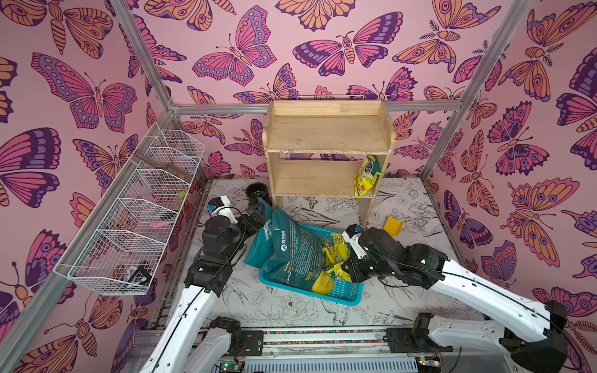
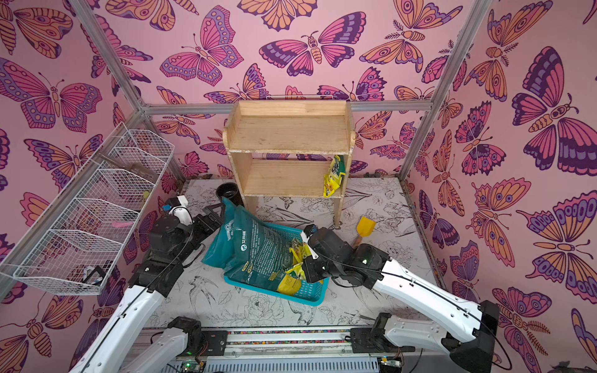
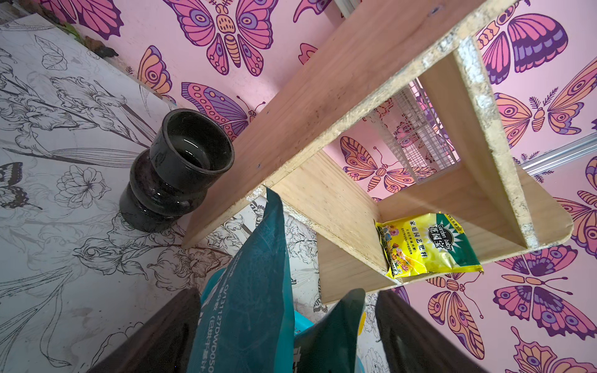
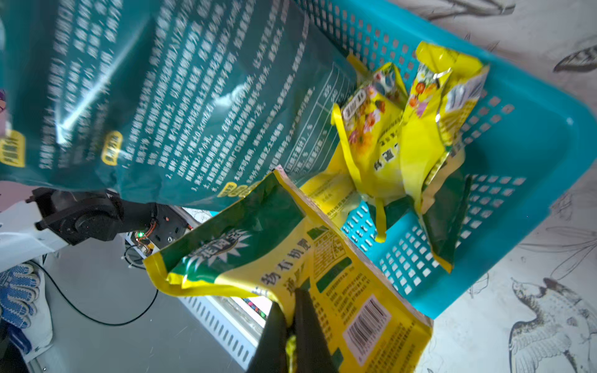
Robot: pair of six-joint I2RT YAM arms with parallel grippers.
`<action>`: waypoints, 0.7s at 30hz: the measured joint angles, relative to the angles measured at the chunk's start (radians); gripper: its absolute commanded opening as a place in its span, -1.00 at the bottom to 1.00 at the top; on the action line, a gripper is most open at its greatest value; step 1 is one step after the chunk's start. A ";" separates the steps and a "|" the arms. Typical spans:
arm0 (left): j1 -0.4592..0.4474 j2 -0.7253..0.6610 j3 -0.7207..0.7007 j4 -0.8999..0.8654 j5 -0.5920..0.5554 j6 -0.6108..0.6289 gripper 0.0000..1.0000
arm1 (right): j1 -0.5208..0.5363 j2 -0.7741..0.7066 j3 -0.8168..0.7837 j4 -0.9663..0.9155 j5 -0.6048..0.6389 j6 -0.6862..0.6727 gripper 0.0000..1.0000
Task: Take down the fertilizer bag from the shelf
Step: Place the fertilizer bag in the storage box.
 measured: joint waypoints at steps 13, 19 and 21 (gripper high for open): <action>-0.008 -0.030 0.000 0.000 -0.001 -0.008 0.83 | -0.001 0.146 -0.038 0.068 -0.109 0.001 -1.00; -0.008 -0.041 0.000 0.000 -0.001 -0.008 0.83 | -0.030 0.223 -0.043 0.085 -0.143 -0.029 -1.00; -0.008 -0.042 0.000 0.000 -0.001 -0.008 0.83 | -0.036 0.235 -0.045 0.079 -0.122 -0.037 -1.00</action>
